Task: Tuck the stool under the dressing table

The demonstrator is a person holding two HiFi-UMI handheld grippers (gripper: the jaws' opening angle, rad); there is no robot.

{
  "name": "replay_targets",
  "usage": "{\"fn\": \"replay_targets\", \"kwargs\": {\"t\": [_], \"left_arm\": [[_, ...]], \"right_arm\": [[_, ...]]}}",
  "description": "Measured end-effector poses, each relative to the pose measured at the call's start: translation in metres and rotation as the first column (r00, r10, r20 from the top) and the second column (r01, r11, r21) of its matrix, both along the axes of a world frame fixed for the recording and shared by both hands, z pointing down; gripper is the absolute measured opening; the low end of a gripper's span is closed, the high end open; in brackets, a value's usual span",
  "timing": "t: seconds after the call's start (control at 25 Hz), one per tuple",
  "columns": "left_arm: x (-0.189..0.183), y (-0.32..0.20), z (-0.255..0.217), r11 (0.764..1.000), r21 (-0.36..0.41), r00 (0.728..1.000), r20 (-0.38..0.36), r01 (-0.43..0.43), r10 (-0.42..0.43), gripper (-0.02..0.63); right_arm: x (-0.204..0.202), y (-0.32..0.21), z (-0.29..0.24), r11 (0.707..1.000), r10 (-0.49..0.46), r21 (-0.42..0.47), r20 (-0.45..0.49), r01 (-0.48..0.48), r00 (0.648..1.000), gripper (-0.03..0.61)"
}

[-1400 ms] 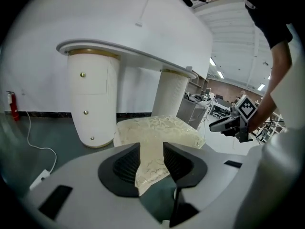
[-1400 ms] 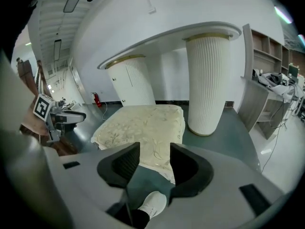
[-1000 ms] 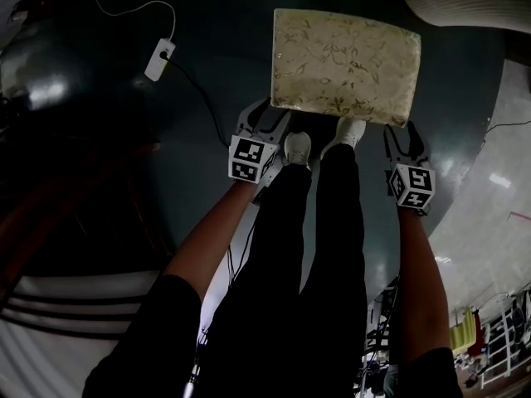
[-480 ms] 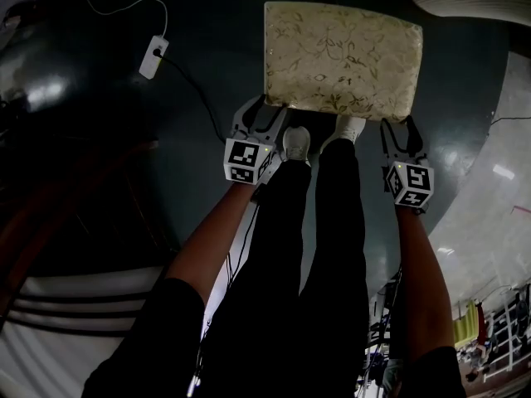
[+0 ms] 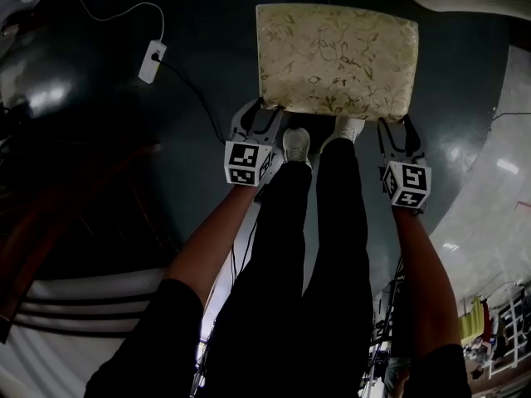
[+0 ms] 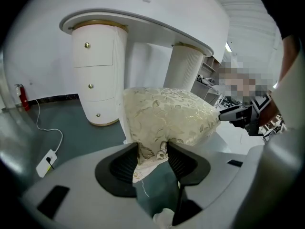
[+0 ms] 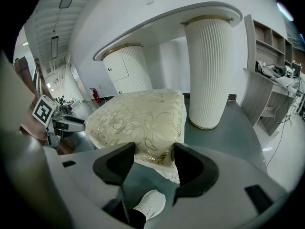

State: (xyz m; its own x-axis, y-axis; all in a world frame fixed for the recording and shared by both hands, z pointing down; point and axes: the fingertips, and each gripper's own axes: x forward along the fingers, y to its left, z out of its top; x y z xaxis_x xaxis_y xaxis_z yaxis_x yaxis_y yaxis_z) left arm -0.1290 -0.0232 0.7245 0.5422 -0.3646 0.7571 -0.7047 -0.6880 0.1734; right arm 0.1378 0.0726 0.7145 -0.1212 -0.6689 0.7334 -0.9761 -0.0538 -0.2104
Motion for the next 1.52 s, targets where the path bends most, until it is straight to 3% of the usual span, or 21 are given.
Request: {"fn": "replay_targets", "kwargs": {"t": [0.72,1.16,1.52], "left_arm": [[-0.004,0.0,0.002,0.999,0.004,0.999,0.001,0.041,-0.041,0.199],[-0.004,0.0,0.005,0.995,-0.016,0.992,0.075,0.102,-0.101,0.196],[0.0,0.001,0.009,0.998,-0.041,0.995,0.091,0.045,-0.042,0.195]], "right_arm": [[-0.004,0.002,-0.001,0.999,0.022,-0.023,0.005,-0.022,1.0,0.256],[-0.004,0.0,0.002,0.998,-0.034,-0.045,0.025,0.036,0.999,0.256],[-0.001,0.0,0.009,0.998,-0.037,-0.041,0.045,0.039,0.998,0.256]]}}
